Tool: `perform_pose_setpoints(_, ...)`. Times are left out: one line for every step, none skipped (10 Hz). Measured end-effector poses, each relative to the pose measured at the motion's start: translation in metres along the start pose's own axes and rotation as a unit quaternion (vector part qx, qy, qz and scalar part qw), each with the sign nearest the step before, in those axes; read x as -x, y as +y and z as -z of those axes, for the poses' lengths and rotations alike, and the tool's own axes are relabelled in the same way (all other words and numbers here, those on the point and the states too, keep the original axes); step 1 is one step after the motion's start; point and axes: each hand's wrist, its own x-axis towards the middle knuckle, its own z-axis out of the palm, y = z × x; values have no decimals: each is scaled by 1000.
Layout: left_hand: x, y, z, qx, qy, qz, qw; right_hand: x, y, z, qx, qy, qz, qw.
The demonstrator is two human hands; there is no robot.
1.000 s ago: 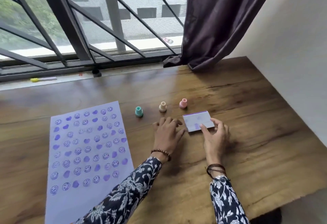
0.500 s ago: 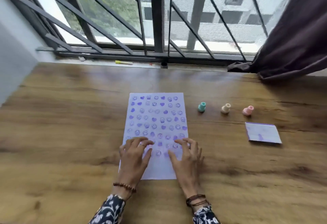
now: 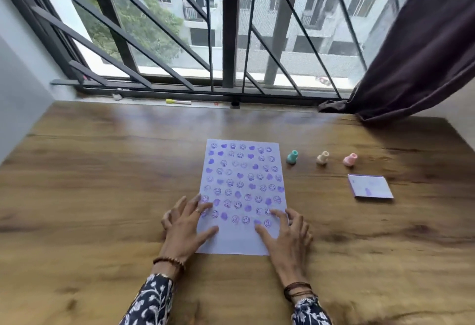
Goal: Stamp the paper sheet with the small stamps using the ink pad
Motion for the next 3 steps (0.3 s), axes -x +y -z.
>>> perform_pose_setpoints(1, 1, 2, 7, -2, -7, 1000, -1, -2, 1, -4, -13, -11, 1000)
perform_pose_setpoints(0, 1, 5, 5, -10, -2, 1000, 0, -2, 1, -2, -25, -14, 1000)
perform_pose_setpoints(0, 10, 8, 4, 10, -13, 1000, -3, -7, 4, -20, -5, -13, 1000)
